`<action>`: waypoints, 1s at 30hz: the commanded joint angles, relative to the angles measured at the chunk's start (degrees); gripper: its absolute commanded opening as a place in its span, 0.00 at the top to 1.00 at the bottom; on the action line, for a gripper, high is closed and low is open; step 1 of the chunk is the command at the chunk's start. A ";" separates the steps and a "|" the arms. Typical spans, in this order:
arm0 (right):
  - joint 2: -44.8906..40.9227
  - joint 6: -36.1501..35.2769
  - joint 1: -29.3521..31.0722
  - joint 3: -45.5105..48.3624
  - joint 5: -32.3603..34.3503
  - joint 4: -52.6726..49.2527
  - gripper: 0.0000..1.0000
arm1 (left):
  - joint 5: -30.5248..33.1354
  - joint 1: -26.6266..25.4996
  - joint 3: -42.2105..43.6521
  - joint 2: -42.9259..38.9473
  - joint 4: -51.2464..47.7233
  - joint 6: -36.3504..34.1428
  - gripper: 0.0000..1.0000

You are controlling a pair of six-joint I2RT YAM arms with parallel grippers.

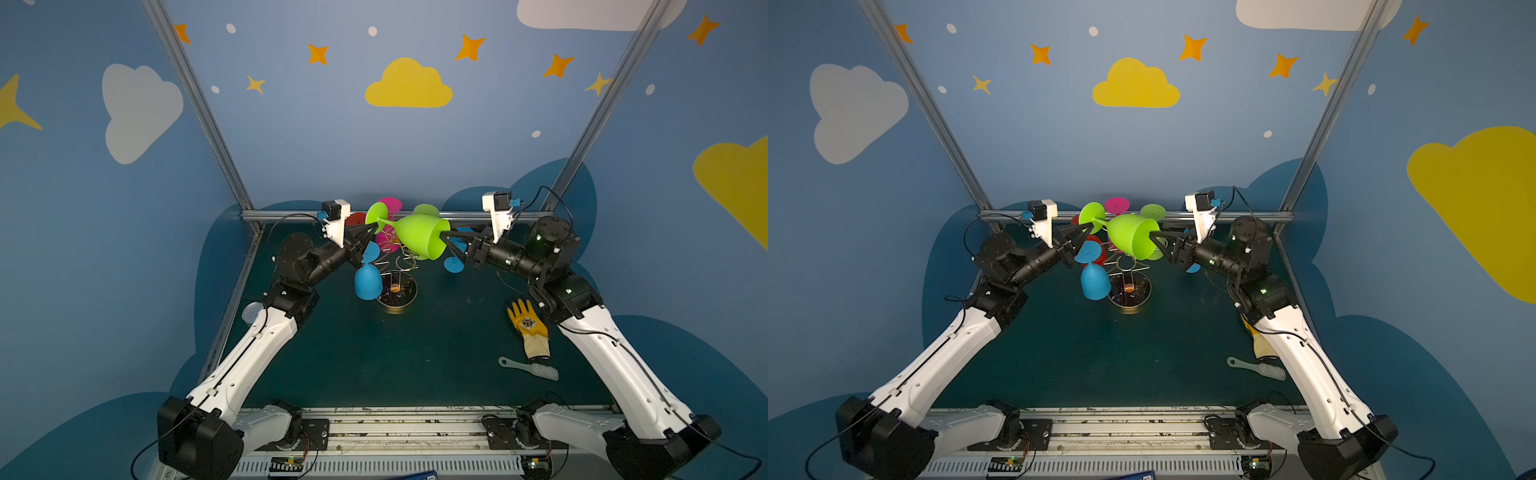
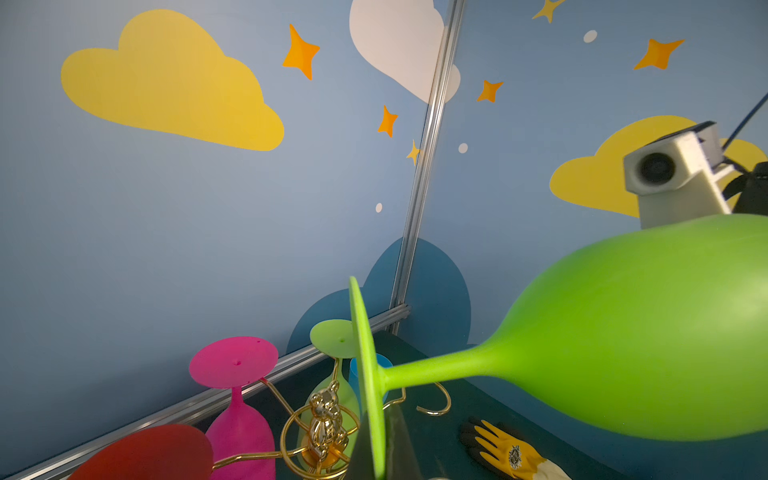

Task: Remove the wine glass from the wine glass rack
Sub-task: 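Open the left gripper and carry the green glass away with the right gripper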

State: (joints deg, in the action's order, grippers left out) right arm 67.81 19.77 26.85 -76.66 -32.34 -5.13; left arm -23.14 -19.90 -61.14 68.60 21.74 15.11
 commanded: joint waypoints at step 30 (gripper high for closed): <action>-21.18 -13.77 -3.27 -3.52 37.92 -35.74 1.00 | 19.61 10.00 13.50 -17.10 0.28 -9.56 0.08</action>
State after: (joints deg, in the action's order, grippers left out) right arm 47.68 9.45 23.94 -78.43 -3.09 -28.73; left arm -5.85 -11.75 -49.78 53.36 22.35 7.81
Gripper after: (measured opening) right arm 0.050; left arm 0.919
